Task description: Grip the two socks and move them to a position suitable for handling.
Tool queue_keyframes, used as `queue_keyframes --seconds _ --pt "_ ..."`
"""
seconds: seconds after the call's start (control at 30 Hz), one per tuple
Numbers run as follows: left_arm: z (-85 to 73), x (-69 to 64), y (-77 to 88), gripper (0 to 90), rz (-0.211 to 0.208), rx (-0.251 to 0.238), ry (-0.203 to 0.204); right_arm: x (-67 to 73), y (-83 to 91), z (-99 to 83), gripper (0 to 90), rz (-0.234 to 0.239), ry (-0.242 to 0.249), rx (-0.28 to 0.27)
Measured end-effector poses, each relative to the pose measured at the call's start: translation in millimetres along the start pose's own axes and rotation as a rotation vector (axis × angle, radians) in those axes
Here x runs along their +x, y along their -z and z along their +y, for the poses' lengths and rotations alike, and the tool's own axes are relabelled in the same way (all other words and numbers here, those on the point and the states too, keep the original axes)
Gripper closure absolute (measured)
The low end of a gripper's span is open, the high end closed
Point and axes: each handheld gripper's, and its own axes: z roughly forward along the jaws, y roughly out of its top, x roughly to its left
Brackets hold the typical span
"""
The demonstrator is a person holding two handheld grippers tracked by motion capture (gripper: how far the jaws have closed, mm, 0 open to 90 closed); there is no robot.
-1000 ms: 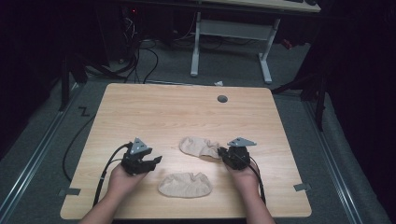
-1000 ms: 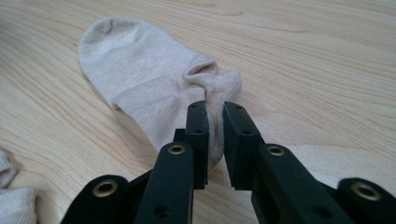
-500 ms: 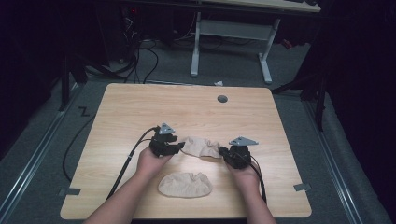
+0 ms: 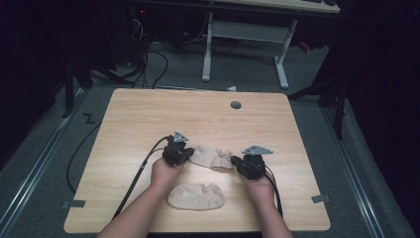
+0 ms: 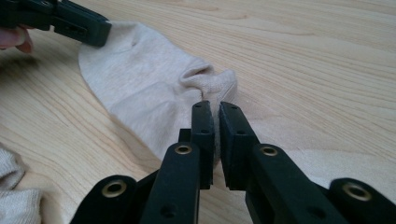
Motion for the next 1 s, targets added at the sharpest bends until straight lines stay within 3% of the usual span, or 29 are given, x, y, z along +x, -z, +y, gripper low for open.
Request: queue_keyframes --seconds 0.3,0.67,1.0 --pt "-2.7 -1.2 21.5 87.6 -0.014 -0.049 -0.025 2.1 -2.8 0.9 85.3 0.002 -0.001 -0.004" --pt "-18.7 5.1 40.4 87.5 0.009 -0.04 -0.033 13.0 -6.9 3.8 85.3 0.039 0.024 -0.008" --pt "-26.8 -3.5 73.5 87.5 0.035 -0.035 -0.063 33.2 -1.0 4.4 85.5 0.067 0.078 -0.018"
